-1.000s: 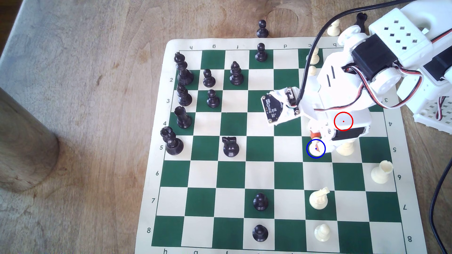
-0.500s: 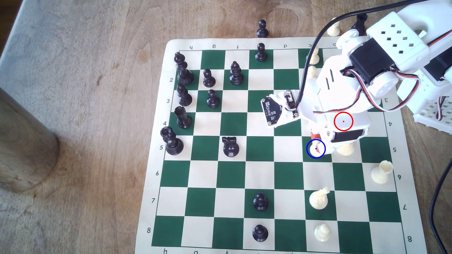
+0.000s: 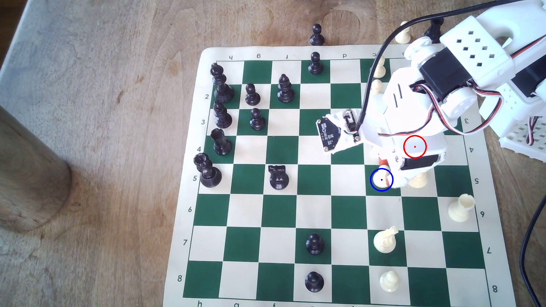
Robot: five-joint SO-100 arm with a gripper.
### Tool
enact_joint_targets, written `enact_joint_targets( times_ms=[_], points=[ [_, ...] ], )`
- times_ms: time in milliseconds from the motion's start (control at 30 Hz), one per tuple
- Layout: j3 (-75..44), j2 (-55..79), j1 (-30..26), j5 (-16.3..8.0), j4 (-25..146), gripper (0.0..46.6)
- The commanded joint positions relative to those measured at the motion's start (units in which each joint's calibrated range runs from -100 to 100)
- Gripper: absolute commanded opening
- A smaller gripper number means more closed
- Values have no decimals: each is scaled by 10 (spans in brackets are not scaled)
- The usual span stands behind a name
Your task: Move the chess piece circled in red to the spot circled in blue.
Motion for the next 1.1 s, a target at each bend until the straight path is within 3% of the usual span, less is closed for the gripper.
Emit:
enact_joint_targets(
  times_ms=[0,433,633,900,1067],
  points=[
    [-5,-63,6,1,14,133],
    [-13,-221,35,2,107,148],
    [14,-351,125,32,133,143],
    [17,-499,178,51,167,81],
    [57,-574,205,59,144,3]
  ],
)
